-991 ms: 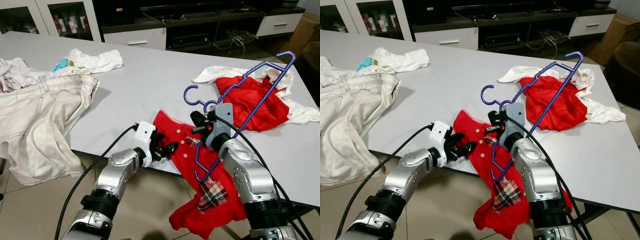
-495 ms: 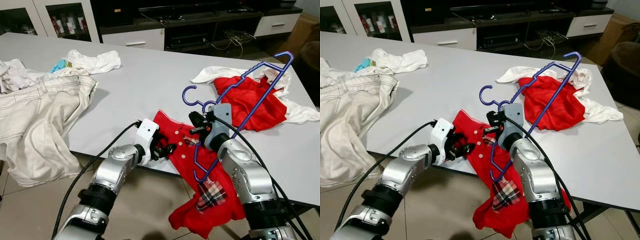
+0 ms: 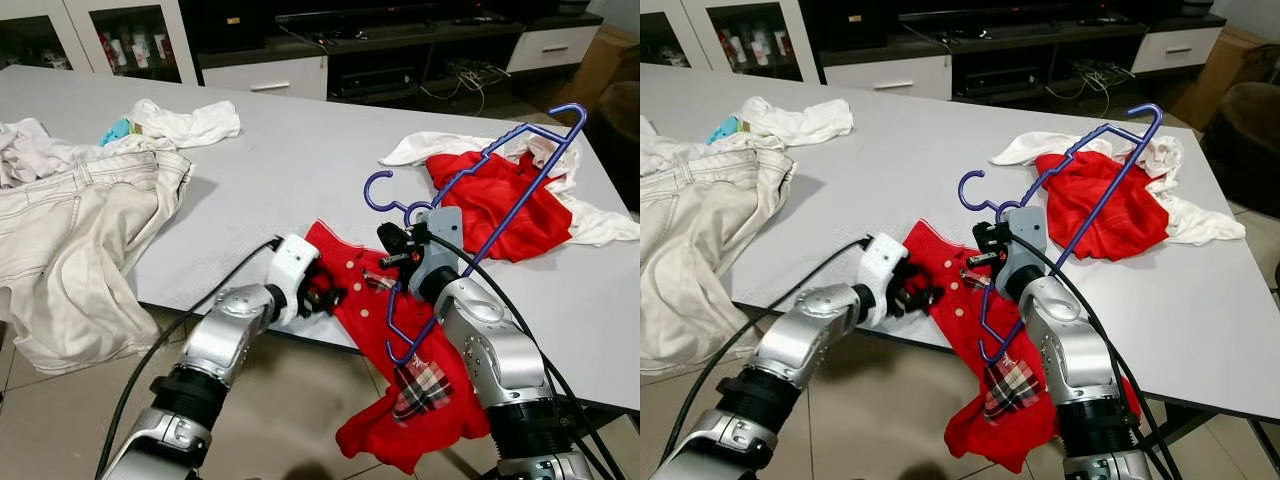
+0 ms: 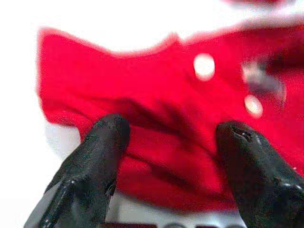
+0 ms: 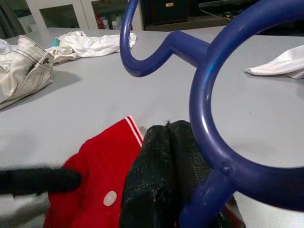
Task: Hang hanger
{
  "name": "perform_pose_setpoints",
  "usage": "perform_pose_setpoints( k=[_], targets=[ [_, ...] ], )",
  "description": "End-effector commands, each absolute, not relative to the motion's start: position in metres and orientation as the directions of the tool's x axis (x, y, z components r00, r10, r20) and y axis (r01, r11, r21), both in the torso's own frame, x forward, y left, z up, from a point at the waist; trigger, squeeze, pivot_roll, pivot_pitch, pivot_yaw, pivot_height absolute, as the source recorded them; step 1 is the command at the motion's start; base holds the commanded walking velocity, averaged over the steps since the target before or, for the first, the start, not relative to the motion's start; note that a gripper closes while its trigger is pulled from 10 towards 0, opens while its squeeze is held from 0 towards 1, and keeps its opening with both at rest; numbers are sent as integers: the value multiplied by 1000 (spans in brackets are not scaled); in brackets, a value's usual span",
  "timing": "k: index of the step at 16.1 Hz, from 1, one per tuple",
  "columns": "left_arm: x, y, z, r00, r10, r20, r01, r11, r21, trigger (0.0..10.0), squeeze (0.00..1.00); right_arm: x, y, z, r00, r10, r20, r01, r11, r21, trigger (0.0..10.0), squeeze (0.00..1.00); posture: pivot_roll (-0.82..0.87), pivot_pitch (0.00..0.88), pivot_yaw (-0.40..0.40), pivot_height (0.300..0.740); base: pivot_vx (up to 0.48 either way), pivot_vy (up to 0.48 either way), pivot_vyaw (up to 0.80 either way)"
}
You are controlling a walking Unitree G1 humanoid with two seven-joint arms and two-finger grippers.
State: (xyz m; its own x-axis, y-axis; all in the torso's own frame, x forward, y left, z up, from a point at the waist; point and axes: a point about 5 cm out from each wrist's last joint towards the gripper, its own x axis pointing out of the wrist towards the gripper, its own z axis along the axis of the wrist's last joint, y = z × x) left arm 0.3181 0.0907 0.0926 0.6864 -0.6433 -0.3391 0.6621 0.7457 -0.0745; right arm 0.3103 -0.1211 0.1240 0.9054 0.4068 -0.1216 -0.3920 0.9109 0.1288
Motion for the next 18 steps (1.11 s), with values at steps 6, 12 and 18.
perform_pose_setpoints(
  k=[6, 12, 18],
  targets=[
    [340, 106, 106, 811, -534, -240, 512, 845, -150, 10000, 0, 308, -122, 119, 904, 400, -149, -384, 915, 125, 10000, 0, -72, 0, 9, 740, 0, 0, 0],
    [353, 106, 95, 843, -453, -290, 447, 890, -90, 10000, 0, 307, -120, 119, 902, 405, -149, -389, 913, 126, 10000, 0, -79, 0, 7, 740, 0, 0, 0],
    [354, 89, 82, 772, -515, -373, 485, 856, -178, 10000, 0, 305, -117, 117, 900, 409, -150, -391, 911, 134, 10000, 0, -87, 0, 16, 740, 0, 0, 0]
  ],
)
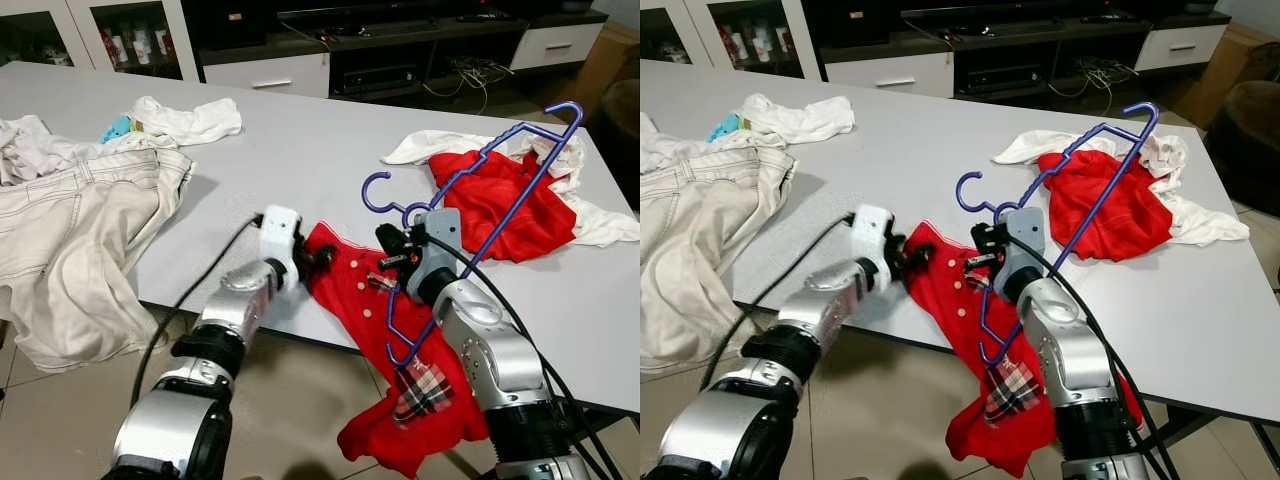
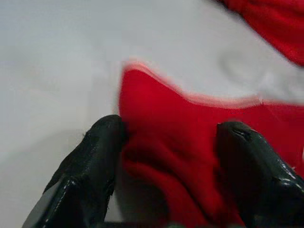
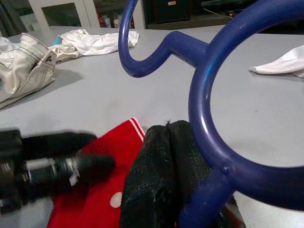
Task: Hang hanger
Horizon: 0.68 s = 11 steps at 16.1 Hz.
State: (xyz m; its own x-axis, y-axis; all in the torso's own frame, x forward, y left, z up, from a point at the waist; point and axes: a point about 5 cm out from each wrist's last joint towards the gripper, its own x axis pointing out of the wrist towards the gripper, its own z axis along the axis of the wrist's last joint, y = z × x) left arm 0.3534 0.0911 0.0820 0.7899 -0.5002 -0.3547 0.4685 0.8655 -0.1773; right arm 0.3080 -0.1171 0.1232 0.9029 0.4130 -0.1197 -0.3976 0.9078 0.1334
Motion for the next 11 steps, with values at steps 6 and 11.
perform_pose_setpoints(
  k=[6, 11],
  targets=[
    [349, 91, 74, 737, -551, -392, 492, 835, -246, 0, 0, 305, -117, 117, 901, 407, -151, -389, 911, 134, 10000, 0, -78, 0, 15, 740, 0, 0, 0],
    [357, 96, 101, 827, -548, -123, 479, 802, -357, 0, 0, 306, -116, 117, 898, 414, -150, -396, 909, 132, 10000, 0, -72, 0, 12, 740, 0, 0, 0]
  ],
)
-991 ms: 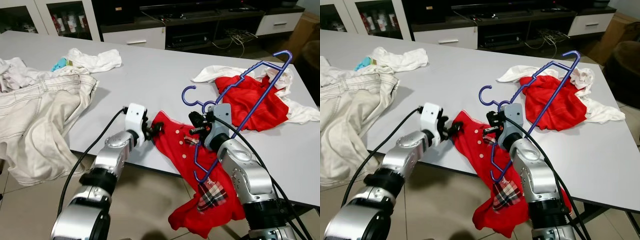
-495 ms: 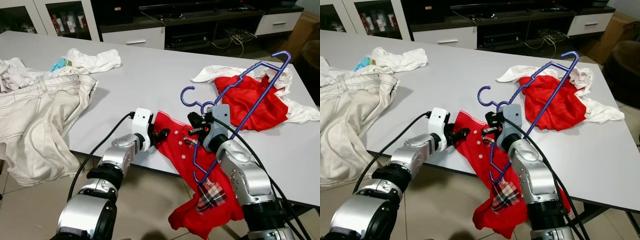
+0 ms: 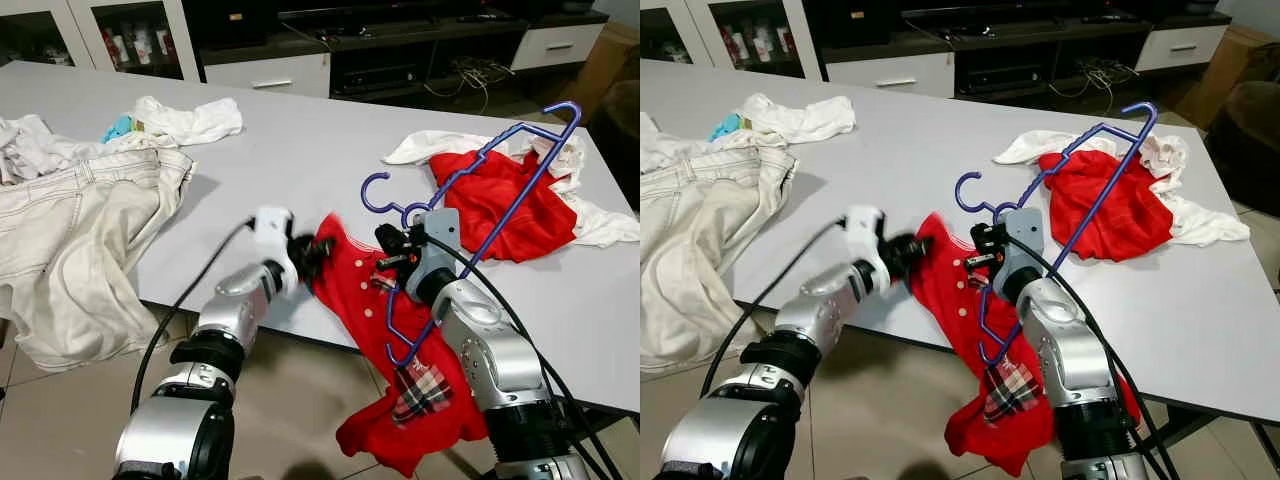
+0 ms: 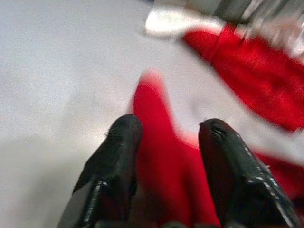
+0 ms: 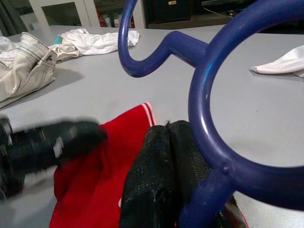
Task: Hang hanger
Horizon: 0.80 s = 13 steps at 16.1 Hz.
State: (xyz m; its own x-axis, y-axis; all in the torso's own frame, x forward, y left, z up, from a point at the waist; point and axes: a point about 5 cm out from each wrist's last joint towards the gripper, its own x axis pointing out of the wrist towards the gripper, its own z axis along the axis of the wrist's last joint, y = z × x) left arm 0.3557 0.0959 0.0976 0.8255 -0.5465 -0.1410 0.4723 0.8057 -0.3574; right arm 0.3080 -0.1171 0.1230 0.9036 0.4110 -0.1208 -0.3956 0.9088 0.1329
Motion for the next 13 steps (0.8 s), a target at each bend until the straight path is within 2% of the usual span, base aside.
perform_pose_setpoints(
  k=[1, 6, 8, 9, 10, 11, 12, 13],
  targets=[
    [357, 96, 102, 832, -544, -111, 474, 800, -368, 0, 0, 306, -117, 117, 898, 413, -151, -396, 909, 131, 10000, 0, -73, 0, 11, 740, 0, 0, 0],
    [355, 98, 99, 842, -533, -78, 455, 780, -429, 0, 0, 305, -120, 118, 901, 406, -152, -389, 912, 127, 10000, 0, -81, 0, 11, 740, 0, 0, 0],
    [352, 99, 93, 838, -532, -120, 445, 795, -413, 0, 0, 305, -120, 118, 902, 404, -153, -387, 913, 127, 10000, 0, -81, 0, 11, 740, 0, 0, 0],
    [351, 99, 89, 832, -533, -152, 455, 814, -361, 0, 0, 305, -120, 117, 902, 404, -154, -388, 913, 128, 10000, 0, -81, 0, 11, 740, 0, 0, 0],
    [348, 98, 86, 819, -546, -176, 488, 824, -287, 0, 180, 305, -119, 116, 900, 406, -155, -390, 912, 128, 10000, 0, -81, 0, 11, 740, 0, 0, 0],
    [347, 98, 86, 816, -551, -177, 503, 826, -253, 3686, 1000, 305, -118, 117, 900, 408, -154, -391, 911, 129, 10000, 0, -74, 0, 10, 740, 0, 0, 0],
    [345, 96, 86, 807, -565, -169, 527, 820, -224, 6392, 1000, 305, -118, 117, 899, 409, -154, -392, 911, 130, 10000, 0, -74, 0, 10, 740, 0, 0, 0],
    [345, 96, 87, 804, -572, -166, 536, 816, -215, 6392, 1000, 305, -118, 117, 899, 409, -154, -392, 911, 131, 10000, 0, -71, 0, 11, 740, 0, 0, 0]
  ],
)
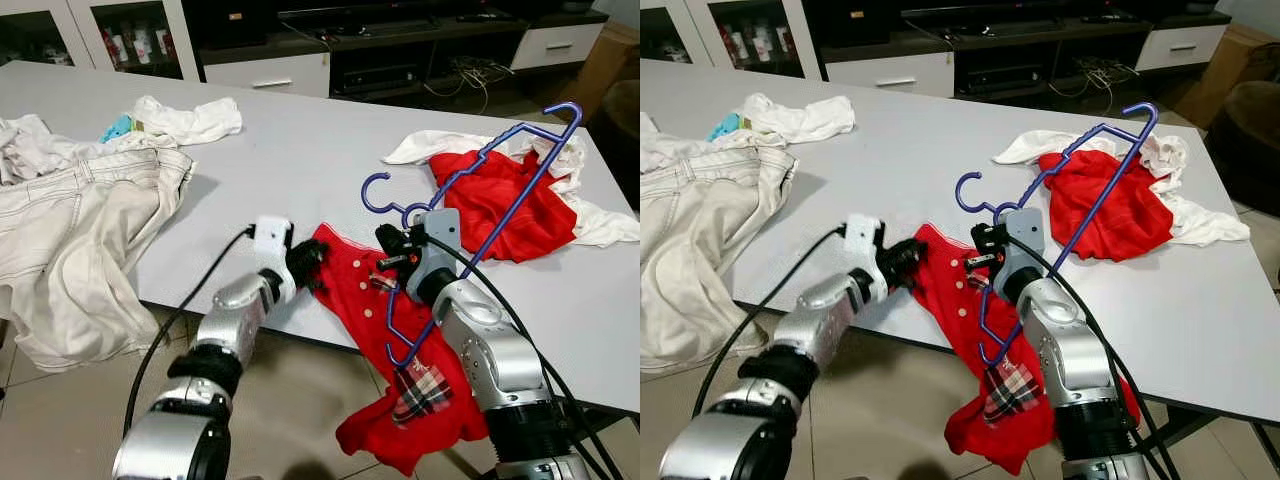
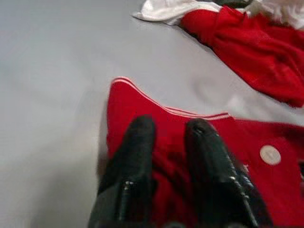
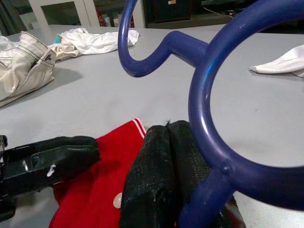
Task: Hang hanger
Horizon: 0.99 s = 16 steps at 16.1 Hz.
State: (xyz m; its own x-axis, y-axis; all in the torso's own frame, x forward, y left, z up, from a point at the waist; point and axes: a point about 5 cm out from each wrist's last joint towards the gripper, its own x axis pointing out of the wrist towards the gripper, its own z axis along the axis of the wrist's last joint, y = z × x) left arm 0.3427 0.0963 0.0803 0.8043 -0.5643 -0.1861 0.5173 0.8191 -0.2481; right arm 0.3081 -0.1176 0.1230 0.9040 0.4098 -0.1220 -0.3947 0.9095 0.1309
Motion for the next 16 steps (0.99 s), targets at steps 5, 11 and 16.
perform_pose_setpoints(
  k=[5, 11, 16],
  targets=[
    [343, 95, 88, 799, -582, -150, 557, 811, -179, 10000, 1000, 305, -116, 116, 899, 411, -152, -393, 910, 134, 10000, 0, -72, 0, 15, 740, 0, 0, 0],
    [341, 95, 86, 796, -583, -161, 560, 811, -169, 10000, 1000, 304, -116, 115, 899, 409, -155, -391, 911, 136, 10000, 0, -77, 0, 16, 740, 0, 0, 0],
    [337, 97, 75, 808, -537, -242, 560, 828, 29, 10000, 1000, 304, -117, 115, 900, 408, -156, -390, 911, 134, 10000, 0, -77, 0, 13, 740, 0, 0, 0]
  ],
)
